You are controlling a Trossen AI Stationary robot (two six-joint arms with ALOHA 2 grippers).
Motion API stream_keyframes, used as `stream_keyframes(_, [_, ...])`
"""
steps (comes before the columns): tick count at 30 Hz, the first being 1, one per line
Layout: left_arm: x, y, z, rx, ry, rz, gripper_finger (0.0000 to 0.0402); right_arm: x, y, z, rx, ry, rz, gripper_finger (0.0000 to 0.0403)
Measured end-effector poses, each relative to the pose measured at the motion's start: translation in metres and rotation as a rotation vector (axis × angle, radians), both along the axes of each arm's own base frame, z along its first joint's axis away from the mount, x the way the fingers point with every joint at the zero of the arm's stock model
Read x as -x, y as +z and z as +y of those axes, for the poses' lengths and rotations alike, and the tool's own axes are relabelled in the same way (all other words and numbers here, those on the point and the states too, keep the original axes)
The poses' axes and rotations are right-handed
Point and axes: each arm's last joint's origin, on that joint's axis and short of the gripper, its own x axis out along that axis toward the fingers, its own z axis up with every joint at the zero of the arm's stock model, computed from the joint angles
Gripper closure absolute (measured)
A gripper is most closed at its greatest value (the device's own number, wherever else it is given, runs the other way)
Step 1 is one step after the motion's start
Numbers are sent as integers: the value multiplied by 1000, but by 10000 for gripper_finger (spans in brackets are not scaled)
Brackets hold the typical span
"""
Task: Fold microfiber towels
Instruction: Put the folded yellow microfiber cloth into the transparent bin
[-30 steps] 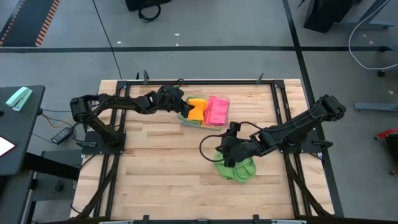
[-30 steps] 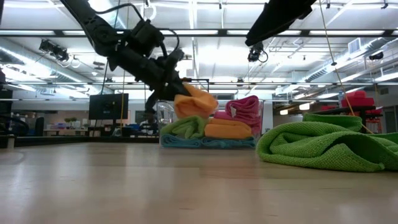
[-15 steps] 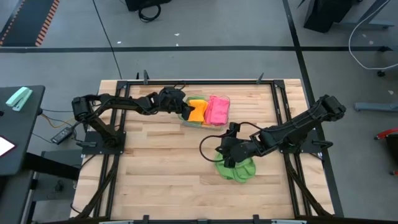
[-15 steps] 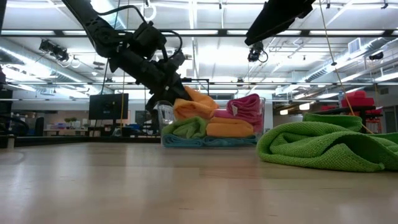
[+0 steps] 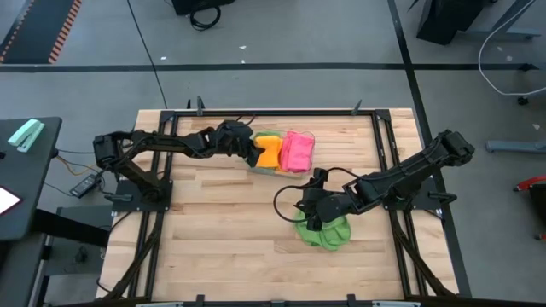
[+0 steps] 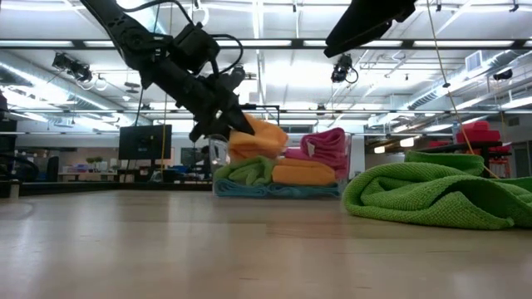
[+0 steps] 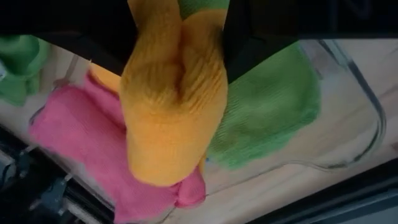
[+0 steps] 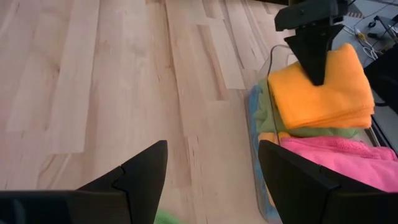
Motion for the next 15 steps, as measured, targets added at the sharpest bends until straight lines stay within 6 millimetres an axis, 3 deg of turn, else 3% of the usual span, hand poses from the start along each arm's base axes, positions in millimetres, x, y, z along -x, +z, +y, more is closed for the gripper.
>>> stream_keyframes(11, [1, -1, -1, -8, -12, 25, 201, -1, 1, 0, 10, 4, -7, 142])
stream_keyframes(15, [1, -1, -1, -16, -17, 24, 201, -11, 5, -10, 30, -10, -68, 142])
